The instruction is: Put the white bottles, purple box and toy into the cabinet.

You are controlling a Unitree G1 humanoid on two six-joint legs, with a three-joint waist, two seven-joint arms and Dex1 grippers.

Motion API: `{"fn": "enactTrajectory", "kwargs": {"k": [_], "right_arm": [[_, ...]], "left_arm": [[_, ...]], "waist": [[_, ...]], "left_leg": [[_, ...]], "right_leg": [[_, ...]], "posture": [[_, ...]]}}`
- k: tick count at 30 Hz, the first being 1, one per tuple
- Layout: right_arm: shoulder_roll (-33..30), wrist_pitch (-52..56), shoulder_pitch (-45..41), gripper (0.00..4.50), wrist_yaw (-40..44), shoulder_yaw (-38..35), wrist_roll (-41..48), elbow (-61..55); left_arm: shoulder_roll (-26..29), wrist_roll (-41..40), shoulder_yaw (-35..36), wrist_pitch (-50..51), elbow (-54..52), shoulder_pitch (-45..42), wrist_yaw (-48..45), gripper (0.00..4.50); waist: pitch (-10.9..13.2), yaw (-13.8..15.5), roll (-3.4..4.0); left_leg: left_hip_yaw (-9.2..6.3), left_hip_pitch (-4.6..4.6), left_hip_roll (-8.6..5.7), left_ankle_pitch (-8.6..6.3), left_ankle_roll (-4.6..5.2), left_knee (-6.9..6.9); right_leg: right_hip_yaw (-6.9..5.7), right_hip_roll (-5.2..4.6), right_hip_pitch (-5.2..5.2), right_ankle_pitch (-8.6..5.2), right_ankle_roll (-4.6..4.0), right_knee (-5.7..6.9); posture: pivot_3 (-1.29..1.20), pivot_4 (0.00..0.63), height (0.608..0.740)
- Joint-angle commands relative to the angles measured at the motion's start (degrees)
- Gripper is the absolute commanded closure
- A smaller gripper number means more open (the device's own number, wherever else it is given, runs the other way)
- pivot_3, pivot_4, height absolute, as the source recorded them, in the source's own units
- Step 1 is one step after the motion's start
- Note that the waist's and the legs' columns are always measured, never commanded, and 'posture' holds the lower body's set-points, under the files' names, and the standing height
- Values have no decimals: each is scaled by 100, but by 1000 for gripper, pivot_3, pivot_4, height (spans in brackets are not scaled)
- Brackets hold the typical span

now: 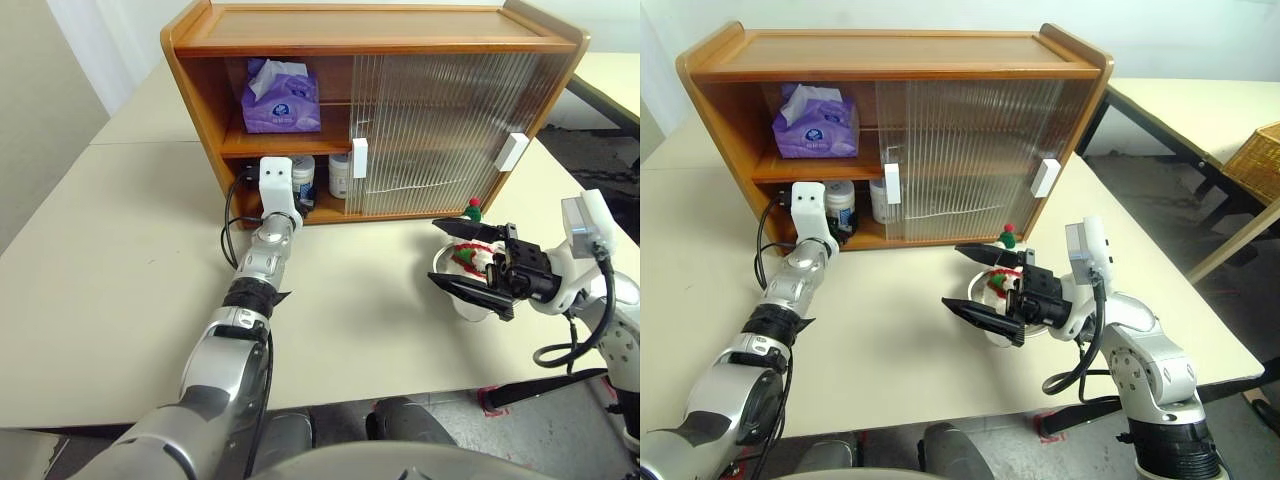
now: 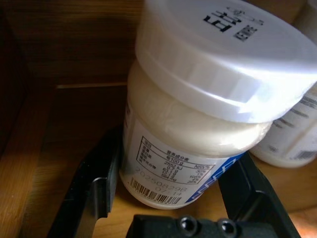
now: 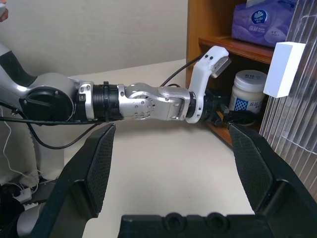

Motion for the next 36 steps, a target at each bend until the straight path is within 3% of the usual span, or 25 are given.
{"fn": "enactTrajectory", "kwargs": {"k": [1,9,19,20,22,32,36], "right_arm": [[-35,7,10,0,-9,-12,-31,-42],[-38,-2,31,0,-32,-30,-35,-58],[-33,-21,47,0,-46,-28,-48,-64],[-32,-24,48,0,-45,-28,-49,-61],[-33,-29,52,0,-41,-23,-53,-58],[-38,-81,96,0,21,-37,-65,-3],[-25,-123,129,0,48,-44,-76,38]], "left_arm": [[-15,-17,100,-237,422,-248,133,1319],[-75,-390,481,-470,1247,-701,140,1319],[-64,-423,505,-533,1587,-906,122,1319],[-63,-423,501,-540,1600,-912,109,577],[-60,-419,492,-563,1613,-917,85,29],[-124,-425,412,-412,1050,-520,-46,29],[-159,-431,273,64,-49,100,-200,29]], "waist": [[1,0,-2],[31,-19,-31],[54,-22,-53],[54,-22,-53],[56,-26,-54],[61,-30,-59],[60,-49,-58]], "left_leg": [[1,5,0,0,1,0],[0,57,-4,-3,17,-3],[-1,55,-22,13,24,2],[-2,54,-24,14,23,1],[-3,53,-27,15,24,1],[-3,47,-33,17,21,-2],[-3,48,-37,19,17,-2]], "right_leg": [[1,0,4,0,1,0],[-4,1,59,-1,-12,1],[-1,-1,64,1,-37,1],[-1,-1,64,2,-36,1],[0,-2,63,2,-36,1],[3,-3,60,-5,-35,-2],[5,-3,60,-12,-28,-5]], "posture": [[-172,14,740],[-174,15,740],[-176,16,740],[-176,16,740],[-175,15,740],[-171,13,740],[-168,9,740]]}}
